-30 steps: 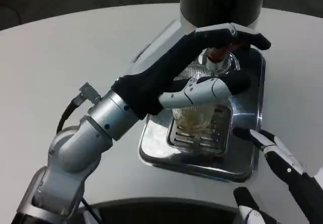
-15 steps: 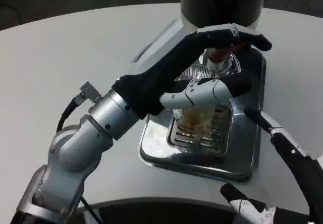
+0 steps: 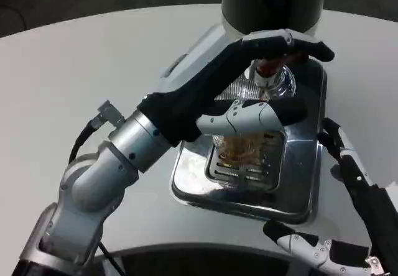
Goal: Grasp the cup under the faucet to collect the drink, then remove the cup.
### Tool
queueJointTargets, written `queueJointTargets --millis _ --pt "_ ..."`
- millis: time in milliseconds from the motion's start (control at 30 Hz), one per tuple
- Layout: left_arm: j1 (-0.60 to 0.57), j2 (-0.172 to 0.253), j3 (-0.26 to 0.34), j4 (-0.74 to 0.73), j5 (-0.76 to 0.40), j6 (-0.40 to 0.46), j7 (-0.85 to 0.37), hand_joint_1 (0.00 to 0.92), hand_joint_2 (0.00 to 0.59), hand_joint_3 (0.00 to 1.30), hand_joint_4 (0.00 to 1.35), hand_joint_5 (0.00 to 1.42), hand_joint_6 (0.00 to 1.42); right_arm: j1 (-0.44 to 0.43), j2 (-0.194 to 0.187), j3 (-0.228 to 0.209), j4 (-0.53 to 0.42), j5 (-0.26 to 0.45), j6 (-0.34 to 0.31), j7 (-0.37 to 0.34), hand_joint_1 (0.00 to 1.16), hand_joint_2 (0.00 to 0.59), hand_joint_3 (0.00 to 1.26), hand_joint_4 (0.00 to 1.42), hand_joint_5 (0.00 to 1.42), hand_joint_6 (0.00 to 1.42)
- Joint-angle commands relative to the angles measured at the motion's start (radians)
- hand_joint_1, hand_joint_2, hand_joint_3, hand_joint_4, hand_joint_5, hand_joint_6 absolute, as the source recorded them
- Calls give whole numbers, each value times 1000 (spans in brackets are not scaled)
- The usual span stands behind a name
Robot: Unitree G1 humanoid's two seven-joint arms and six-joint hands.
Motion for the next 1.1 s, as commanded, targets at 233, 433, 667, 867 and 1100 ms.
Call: queueJointTargets --millis 233,433,667,867,1100 --pt "28 19 -27 4 45 12 -20 0 36 410 304 324 156 -103 17 25 145 29 -77 -84 840 174 0 21 15 65" --pt "32 21 -28 -6 48 16 -20 0 35 409 304 323 156 -167 25 52 222 22 -99 -124 838 174 0 16 15 65" --pt "37 20 -28 -13 53 21 -14 0 34 413 304 322 156 -234 39 78 329 4 -131 -179 836 174 0 12 15 65" --pt "34 18 -29 -8 59 20 -9 0 33 414 304 332 156 -281 47 76 405 19 -154 -214 840 176 0 11 15 73" --pt "28 15 -31 0 64 17 -2 0 32 420 304 337 156 -359 80 80 517 42 -192 -263 850 171 0 11 15 91"
